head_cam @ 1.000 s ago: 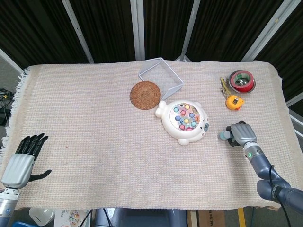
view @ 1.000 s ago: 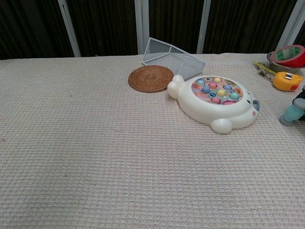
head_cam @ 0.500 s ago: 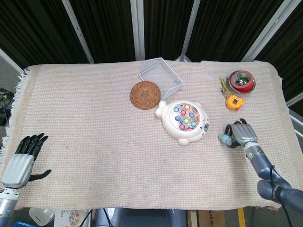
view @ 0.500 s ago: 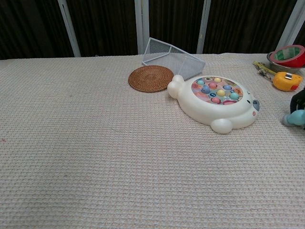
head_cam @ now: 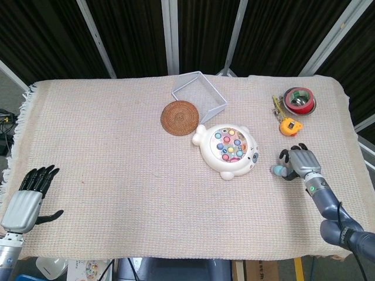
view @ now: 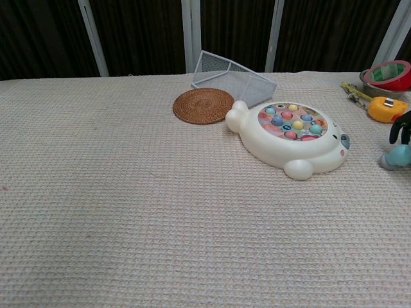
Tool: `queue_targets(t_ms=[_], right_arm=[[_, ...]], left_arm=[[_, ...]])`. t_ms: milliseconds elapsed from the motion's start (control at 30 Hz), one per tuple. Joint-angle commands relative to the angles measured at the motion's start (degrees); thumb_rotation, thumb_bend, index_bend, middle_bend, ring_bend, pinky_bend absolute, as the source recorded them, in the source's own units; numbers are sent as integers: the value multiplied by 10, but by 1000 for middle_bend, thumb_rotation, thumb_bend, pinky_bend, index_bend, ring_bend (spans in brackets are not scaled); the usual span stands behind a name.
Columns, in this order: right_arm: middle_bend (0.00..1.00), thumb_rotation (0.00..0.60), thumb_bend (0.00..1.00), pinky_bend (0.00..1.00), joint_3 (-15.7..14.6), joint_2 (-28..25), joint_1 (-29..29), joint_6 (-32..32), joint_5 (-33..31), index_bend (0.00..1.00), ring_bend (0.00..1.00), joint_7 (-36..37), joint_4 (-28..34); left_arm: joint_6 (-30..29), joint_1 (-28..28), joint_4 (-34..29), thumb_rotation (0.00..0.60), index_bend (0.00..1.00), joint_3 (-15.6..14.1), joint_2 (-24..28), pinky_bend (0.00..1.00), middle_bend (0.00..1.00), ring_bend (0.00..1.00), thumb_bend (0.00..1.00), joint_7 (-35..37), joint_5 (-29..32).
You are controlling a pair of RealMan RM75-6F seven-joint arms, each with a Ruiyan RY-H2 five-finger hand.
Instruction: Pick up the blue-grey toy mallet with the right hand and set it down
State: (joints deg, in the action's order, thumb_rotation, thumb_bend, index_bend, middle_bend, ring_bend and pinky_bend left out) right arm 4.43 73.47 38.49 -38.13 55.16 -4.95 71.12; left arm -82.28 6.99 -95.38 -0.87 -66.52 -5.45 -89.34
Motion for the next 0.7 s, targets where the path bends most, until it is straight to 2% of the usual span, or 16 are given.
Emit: queue_targets(t_ms=[33, 567, 700], right_arm=[[408, 600, 232, 37, 2, -1, 4, 5, -8, 366, 154, -7, -1], [409, 600, 232, 37, 11, 1, 19, 14, -46, 367, 154, -38, -7], [389, 600, 232, 7, 10, -3, 17, 8, -50, 351, 135, -42, 0]], left_arm=[[0, 0, 1, 600, 0, 0, -1, 0, 0, 0, 64, 1, 1], [0, -2, 8, 600, 0, 0, -3, 0, 0, 0, 64, 7, 4], [-1, -2, 9, 600, 0, 0, -3, 0, 0, 0, 64, 8, 3]])
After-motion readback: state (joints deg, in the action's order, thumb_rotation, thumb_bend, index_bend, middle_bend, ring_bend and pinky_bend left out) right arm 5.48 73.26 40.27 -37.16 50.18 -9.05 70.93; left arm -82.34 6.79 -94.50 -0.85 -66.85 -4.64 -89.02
